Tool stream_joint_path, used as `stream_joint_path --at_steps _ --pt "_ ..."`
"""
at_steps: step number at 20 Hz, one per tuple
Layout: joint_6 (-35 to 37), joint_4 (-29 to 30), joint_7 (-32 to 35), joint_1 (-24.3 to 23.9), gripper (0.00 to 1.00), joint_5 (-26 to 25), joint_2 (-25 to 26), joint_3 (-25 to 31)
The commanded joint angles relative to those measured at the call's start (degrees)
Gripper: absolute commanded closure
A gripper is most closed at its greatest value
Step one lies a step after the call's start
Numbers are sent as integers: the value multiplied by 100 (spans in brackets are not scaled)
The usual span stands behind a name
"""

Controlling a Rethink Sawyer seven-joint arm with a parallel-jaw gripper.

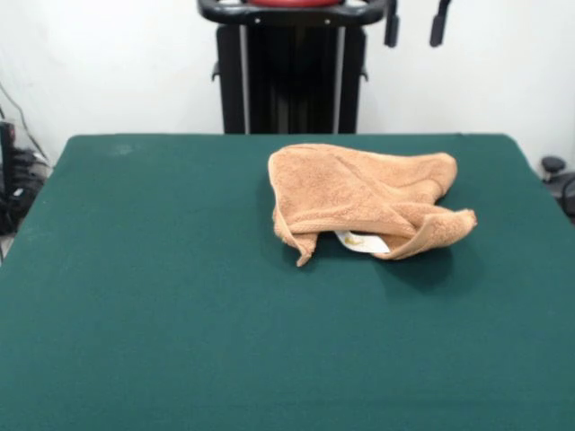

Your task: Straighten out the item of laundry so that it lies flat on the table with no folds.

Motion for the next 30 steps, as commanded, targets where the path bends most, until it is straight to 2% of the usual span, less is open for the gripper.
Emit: stream_joint_path --at_steps 1,8,16,19,24,30 --pt "-654 143 1100 2 0 -139 751 100" --pt "-1556 70 1180 -255 0 -31 1558 246" --pt "-1978 -263 1254 -229 0 122 2178 -180" --pt "-1950 -307 1148 -333 0 95 2244 -298" --pt "-1479 -320 777 -412 0 -140 2146 -629" --pt "-2122 -236 738 -886 0 -419 2545 -398"
